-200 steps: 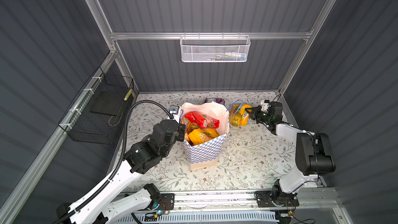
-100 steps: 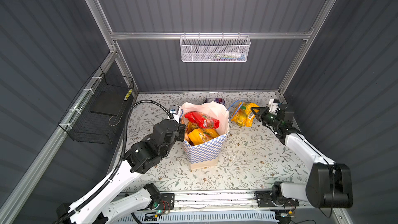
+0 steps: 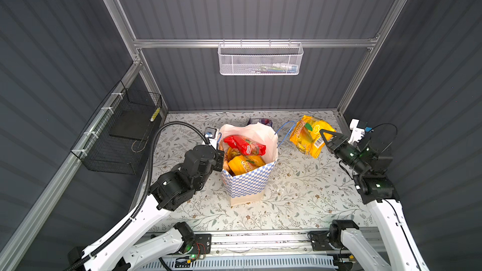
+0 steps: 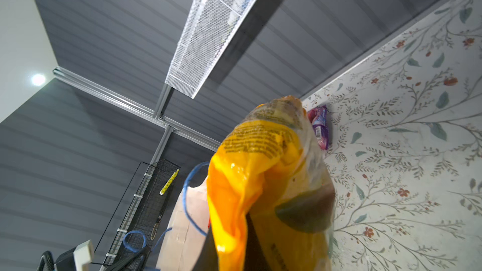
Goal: Place the snacks into the paper bag
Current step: 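Lift the yellow gummy bag with the right gripper, then carry the yellow gummy bag over the paper bag opening with the right gripper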
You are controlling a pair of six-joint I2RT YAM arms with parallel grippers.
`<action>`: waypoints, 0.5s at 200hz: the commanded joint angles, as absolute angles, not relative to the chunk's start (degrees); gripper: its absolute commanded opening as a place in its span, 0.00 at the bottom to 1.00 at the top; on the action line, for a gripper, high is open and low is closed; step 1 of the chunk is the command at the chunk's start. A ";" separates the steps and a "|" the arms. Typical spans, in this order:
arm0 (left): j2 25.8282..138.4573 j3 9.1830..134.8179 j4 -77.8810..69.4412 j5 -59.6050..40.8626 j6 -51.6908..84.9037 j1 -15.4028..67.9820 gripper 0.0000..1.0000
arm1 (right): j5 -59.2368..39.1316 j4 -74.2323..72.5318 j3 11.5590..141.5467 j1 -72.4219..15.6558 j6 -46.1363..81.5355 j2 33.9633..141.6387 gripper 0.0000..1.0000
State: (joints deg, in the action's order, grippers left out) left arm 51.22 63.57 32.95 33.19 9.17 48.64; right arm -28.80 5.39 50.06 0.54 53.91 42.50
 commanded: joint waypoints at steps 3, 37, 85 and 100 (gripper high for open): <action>50.65 64.33 31.72 33.72 8.17 48.42 0.00 | -30.10 4.51 55.81 0.26 52.63 39.42 0.00; 50.87 64.38 31.85 33.50 8.17 48.41 0.00 | -32.29 6.61 62.65 0.00 53.02 38.92 0.00; 51.15 64.36 31.95 33.40 8.09 48.47 0.00 | -33.43 7.49 72.25 -6.33 52.25 42.31 0.00; 51.24 64.35 31.92 33.40 8.09 48.39 0.00 | -30.45 9.37 74.88 -12.61 49.05 44.54 0.00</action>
State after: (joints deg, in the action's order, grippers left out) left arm 51.29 63.57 32.95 33.17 9.15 48.64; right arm -31.73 12.21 70.11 -5.82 53.08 42.48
